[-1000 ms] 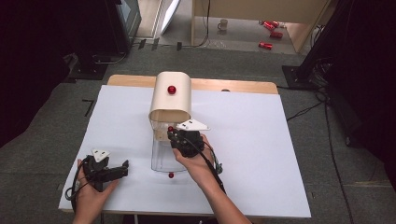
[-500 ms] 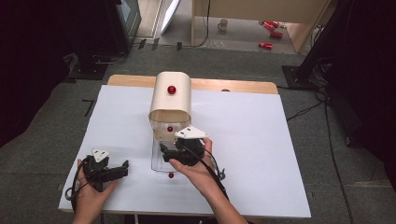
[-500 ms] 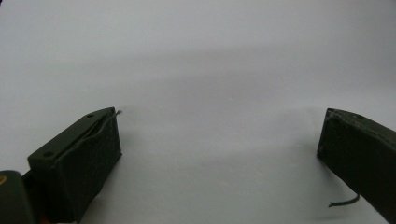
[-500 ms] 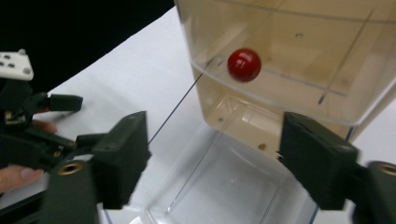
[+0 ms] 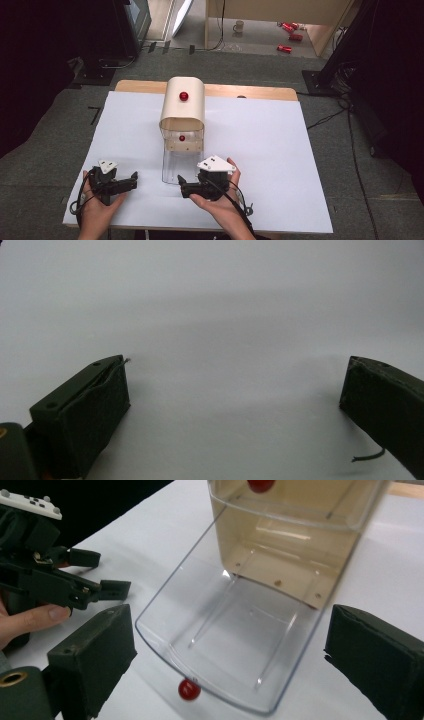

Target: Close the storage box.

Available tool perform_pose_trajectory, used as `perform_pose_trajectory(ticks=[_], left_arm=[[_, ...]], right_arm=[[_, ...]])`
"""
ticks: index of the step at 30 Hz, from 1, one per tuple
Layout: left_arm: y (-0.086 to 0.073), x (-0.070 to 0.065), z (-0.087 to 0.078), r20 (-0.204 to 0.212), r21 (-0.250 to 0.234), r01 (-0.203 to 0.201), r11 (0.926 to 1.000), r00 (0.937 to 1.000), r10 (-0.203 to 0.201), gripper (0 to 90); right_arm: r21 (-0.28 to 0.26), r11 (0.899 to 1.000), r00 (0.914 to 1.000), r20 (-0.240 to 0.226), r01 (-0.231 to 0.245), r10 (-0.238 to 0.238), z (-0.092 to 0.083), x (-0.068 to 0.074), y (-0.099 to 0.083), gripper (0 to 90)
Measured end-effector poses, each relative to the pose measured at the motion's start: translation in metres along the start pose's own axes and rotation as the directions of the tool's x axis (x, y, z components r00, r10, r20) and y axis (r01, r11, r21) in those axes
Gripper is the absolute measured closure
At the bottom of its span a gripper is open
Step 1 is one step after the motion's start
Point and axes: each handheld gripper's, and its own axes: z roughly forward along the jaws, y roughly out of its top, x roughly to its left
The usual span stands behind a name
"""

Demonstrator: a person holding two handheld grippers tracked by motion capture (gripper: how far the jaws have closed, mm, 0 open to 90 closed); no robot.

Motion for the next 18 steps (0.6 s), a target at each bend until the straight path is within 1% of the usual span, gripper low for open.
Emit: perform_pose_trajectory(ticks=[1, 4, 8, 10, 13, 14, 16, 18], left_arm=[[0.0, 0.0, 0.0, 0.0, 0.0, 0.0, 1.0, 1.0, 0.0, 0.0], [0.0, 0.0, 0.0, 0.0, 0.0, 0.0, 1.0, 1.0, 0.0, 0.0], [0.0, 0.0, 0.0, 0.0, 0.0, 0.0, 1.0, 1.0, 0.0, 0.0], [0.0, 0.0, 0.0, 0.0, 0.0, 0.0, 1.0, 1.0, 0.0, 0.0], [0.0, 0.0, 0.0, 0.0, 0.0, 0.001, 1.0, 1.0, -0.001, 0.0], [0.0, 0.0, 0.0, 0.0, -0.001, 0.001, 1.0, 1.0, -0.001, 0.0], [0.0, 0.0, 0.0, 0.0, -0.001, 0.001, 1.0, 1.0, -0.001, 0.0], [0.0, 0.0, 0.0, 0.0, -0.001, 0.0, 1.0, 1.0, 0.0, 0.0]], right_arm=[[0.0, 1.0, 1.0, 0.0, 0.0, 0.0, 0.0, 0.0, 0.0, 5.6], [0.002, 1.0, 0.9999, 0.007, -0.012, 0.012, -0.006, 0.001, -0.009, 5.5], [0.002, 1.0, 0.9997, 0.004, -0.024, 0.024, -0.012, 0.001, -0.018, 5.5], [0.007, 1.0, 0.9997, 0.0, -0.026, 0.026, -0.013, 0.001, -0.022, 5.5], [0.013, 1.0, 0.9997, 0.009, -0.023, 0.023, -0.013, 0.002, -0.029, 5.5], [0.013, 1.0, 0.9995, 0.012, -0.028, 0.028, -0.014, 0.001, -0.034, 5.5], [0.015, 0.999, 0.9994, 0.014, -0.033, 0.032, -0.014, 0.001, -0.036, 5.5], [0.028, 0.999, 0.9992, 0.015, -0.037, 0.036, -0.015, 0.001, -0.043, 5.5]])
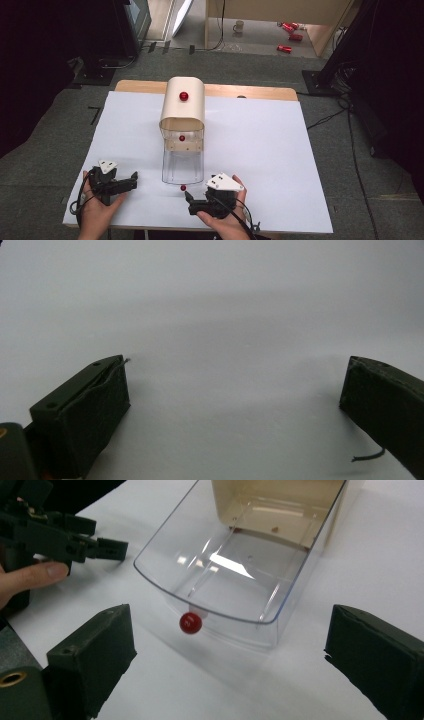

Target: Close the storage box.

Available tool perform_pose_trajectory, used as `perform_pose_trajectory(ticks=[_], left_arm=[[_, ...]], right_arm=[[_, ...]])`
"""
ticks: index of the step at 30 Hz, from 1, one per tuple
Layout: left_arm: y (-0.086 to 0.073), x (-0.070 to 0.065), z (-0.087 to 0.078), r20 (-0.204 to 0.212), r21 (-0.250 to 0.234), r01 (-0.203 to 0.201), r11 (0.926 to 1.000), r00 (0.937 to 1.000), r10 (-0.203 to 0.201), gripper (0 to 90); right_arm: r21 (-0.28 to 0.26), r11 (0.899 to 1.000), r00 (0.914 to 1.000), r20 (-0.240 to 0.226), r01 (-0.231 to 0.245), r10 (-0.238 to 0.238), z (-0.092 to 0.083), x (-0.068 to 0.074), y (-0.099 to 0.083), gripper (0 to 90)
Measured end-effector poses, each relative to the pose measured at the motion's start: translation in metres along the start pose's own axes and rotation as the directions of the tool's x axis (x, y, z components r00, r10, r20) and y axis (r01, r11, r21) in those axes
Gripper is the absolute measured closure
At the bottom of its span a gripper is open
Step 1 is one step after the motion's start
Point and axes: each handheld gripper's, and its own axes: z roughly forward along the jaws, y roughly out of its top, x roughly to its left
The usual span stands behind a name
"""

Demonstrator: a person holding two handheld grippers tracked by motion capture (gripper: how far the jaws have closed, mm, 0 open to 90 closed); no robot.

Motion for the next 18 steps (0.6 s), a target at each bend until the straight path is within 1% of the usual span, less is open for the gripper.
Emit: perform_pose_trajectory(ticks=[1, 6, 9, 15, 18], left_arm=[[0.0, 0.0, 0.0, 0.0, 0.0, 0.0, 1.0, 1.0, 0.0, 0.0], [0.0, 0.0, 0.0, 0.0, 0.0, 0.001, 1.0, 1.0, -0.001, 0.0], [0.0, 0.0, 0.0, 0.001, 0.0, 0.002, 1.0, 1.0, -0.002, 0.0], [0.0, 0.0, 0.0, 0.0, 0.0, 0.0, 1.0, 1.0, 0.0, 0.0], [0.0, 0.0, 0.0, 0.0, 0.001, 0.0, 1.0, 1.0, 0.0, 0.0]], right_arm=[[0.0, 1.0, 1.0, 0.0, 0.0, 0.0, 0.0, 0.0, 0.0, 5.5], [0.024, 1.0, 1.0, -0.007, -0.005, 0.005, 0.001, 0.001, -0.012, 5.5], [0.028, 1.0, 1.0, -0.009, -0.002, 0.003, 0.002, 0.001, -0.015, 5.5], [0.048, 0.999, 0.9999, 0.006, 0.008, -0.009, 0.006, 0.005, -0.023, 6.1], [0.058, 0.998, 0.9999, 0.012, -0.002, 0.001, 0.008, 0.008, -0.027, 7.9]])
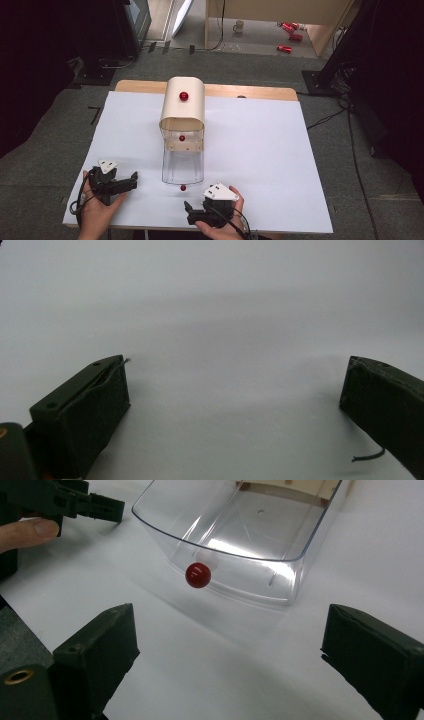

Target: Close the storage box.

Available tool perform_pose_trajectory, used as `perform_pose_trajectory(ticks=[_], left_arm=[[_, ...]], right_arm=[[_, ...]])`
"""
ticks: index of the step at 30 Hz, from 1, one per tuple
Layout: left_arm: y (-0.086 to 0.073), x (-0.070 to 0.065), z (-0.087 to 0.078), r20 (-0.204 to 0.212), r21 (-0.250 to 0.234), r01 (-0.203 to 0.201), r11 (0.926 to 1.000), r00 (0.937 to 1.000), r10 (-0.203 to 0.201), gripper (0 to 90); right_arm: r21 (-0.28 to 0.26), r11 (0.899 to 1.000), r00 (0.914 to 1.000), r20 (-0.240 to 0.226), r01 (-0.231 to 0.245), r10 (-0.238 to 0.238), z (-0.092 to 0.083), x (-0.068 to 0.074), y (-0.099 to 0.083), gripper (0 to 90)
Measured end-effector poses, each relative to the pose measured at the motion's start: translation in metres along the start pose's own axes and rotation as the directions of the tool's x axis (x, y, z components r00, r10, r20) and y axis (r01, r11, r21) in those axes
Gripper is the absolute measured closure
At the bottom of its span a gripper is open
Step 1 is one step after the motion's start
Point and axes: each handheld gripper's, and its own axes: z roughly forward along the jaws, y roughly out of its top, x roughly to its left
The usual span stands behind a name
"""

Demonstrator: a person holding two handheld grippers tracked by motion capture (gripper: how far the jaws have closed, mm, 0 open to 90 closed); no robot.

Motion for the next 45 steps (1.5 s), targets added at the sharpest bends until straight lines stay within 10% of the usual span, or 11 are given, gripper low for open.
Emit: perform_pose_trajectory(ticks=[21, 45], left_arm=[[0.0, 0.0, 0.0, 0.001, 0.0, 0.002, 1.0, 1.0, -0.002, 0.0], [0.0, 0.0, 0.0, 0.001, -0.001, 0.002, 1.0, 1.0, -0.002, 0.0]], right_arm=[[0.03, 0.999, 0.9971, -0.072, -0.02, 0.022, 0.021, 0.008, -0.003, 65.6], [0.011, 0.992, 0.9925, -0.007, -0.122, 0.122, 0.05, 0.019, 0.004, 75.2]])
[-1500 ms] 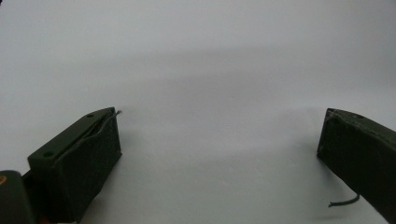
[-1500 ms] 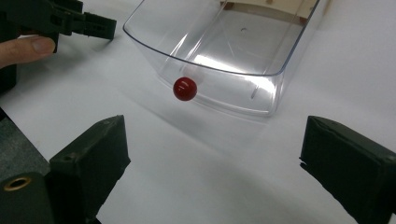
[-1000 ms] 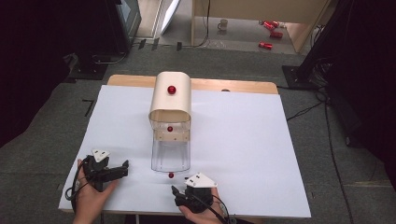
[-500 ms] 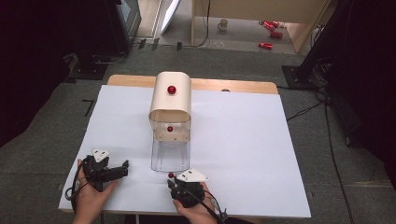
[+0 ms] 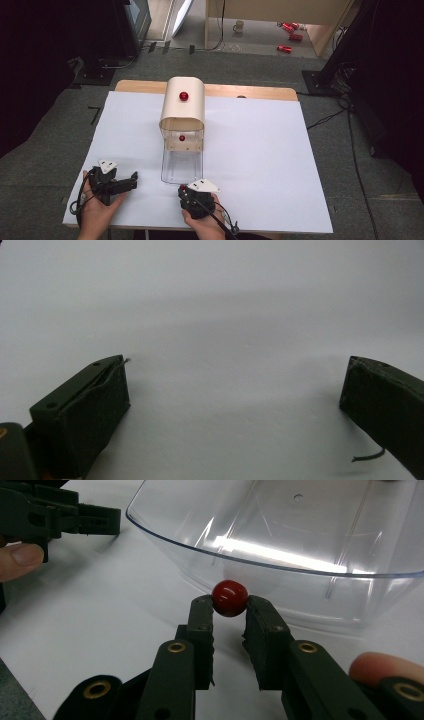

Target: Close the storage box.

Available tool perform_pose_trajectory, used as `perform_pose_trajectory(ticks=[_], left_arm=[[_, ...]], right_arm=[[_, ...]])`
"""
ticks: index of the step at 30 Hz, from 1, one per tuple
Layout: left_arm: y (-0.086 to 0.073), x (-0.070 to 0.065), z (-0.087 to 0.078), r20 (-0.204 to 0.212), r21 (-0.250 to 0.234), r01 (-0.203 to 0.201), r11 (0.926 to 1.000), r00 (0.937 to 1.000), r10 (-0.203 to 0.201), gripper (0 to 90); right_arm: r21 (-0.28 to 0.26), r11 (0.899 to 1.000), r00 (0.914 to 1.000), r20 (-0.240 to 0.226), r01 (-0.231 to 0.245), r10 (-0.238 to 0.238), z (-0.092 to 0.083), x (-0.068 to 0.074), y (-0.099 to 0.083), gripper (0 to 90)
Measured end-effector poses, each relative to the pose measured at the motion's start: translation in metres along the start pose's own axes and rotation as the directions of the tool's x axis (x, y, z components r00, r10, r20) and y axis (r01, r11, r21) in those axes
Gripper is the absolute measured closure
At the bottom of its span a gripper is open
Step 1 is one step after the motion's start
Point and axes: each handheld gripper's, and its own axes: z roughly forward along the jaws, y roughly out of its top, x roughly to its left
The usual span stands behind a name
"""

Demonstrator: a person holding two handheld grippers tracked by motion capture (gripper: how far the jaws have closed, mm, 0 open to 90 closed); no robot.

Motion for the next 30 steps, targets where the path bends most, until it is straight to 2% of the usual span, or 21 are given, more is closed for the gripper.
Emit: perform_pose_trajectory(ticks=[14, 30], left_arm=[[0.0, 0.0, 0.0, 0.0, 0.001, 0.0, 1.0, 1.0, 0.0, 0.0], [0.0, 0.0, 0.0, 0.0, 0.0, 0.0, 1.0, 1.0, 0.0, 0.0]], right_arm=[[-0.03, 1.0, 0.9998, -0.017, -0.001, 0.001, -0.01, -0.002, 0.02, 75.2], [-0.035, 0.999, 1.0, 0.005, 0.007, -0.007, 0.006, -0.012, 0.046, 75.1]])
